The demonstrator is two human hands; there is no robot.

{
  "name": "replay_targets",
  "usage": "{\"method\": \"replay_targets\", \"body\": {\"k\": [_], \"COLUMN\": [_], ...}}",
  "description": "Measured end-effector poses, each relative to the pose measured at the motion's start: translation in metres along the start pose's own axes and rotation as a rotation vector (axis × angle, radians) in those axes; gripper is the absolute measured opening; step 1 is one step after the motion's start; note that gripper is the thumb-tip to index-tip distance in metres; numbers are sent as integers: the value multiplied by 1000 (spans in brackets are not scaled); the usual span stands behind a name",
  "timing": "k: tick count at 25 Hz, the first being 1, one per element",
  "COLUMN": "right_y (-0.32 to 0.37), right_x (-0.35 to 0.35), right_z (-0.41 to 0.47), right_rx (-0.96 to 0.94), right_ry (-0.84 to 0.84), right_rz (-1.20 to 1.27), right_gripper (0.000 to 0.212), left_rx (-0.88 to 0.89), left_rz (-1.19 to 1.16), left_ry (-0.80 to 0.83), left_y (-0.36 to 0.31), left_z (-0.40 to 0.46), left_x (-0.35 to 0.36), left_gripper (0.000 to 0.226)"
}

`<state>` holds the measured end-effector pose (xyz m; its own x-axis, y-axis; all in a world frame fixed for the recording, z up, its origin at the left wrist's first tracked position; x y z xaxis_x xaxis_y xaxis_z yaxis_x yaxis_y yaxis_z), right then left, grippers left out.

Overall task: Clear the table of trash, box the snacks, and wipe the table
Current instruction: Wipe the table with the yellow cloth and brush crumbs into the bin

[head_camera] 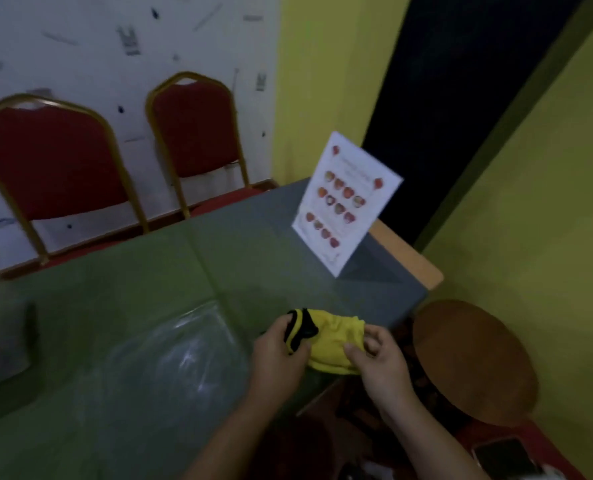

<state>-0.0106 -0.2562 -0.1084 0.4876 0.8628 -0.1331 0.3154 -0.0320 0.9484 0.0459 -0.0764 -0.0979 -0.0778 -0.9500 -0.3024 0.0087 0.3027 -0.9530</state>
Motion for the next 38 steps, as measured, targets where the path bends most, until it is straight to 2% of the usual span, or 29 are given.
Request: {"method": "replay_targets", "body": {"k": [3, 8, 10, 14, 17, 21, 23, 25, 28, 32, 38], "right_y": [7, -10, -20, -51, -100, -147, -152, -151, -148, -170, -154], "right_x": [-79, -215, -263, -330, -353, -345, -344, -340, -323, -316, -315], "right_z": [22, 78, 105, 148, 163, 146, 141, 145, 150, 156, 154], "right_rx": [-47, -45, -37, 17, 97, 166, 59, -93, -168, -81, -94], "right_ry": [-108, -295, -362, -443, -417, -251, -290, -305, -137, 77, -27], "right_rz": [25, 15, -21, -136, -292, -422, -600, -911, -1129, -1206, -1135], "right_gripper": [29, 27, 28, 39, 45, 37, 46, 55, 66, 65, 63], "left_rx": [118, 203, 227, 300, 273, 271, 317, 468, 605, 529, 532], "left_rz": [91, 173, 226, 253, 357, 824, 923, 1000, 1118, 1194, 1133], "left_ry": [75, 259, 340, 389, 469, 665, 712, 754, 854, 989, 943], "left_y": [-36, -80, -86, -87, -51, 5, 12, 9, 16, 35, 23], "left_z": [12, 23, 29, 39, 34, 4, -5, -10, -12, -15, -7], "left_x": [82, 237, 299, 386, 429, 449, 452, 464, 477, 477, 458], "left_gripper": [34, 34, 36, 43, 46, 57, 64, 66, 69, 68, 75]}}
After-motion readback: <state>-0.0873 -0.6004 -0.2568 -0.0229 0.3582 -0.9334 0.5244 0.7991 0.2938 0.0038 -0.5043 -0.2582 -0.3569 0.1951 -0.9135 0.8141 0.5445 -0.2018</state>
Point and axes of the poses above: each hand's wrist, its own z-axis towards the middle knuckle, its own x-axis out of the palm, y = z × x, the point moved 7 cm from there along z, towards the middle knuckle, and after that the axes turned 6 degrees about -y, right-handed, at the moved point
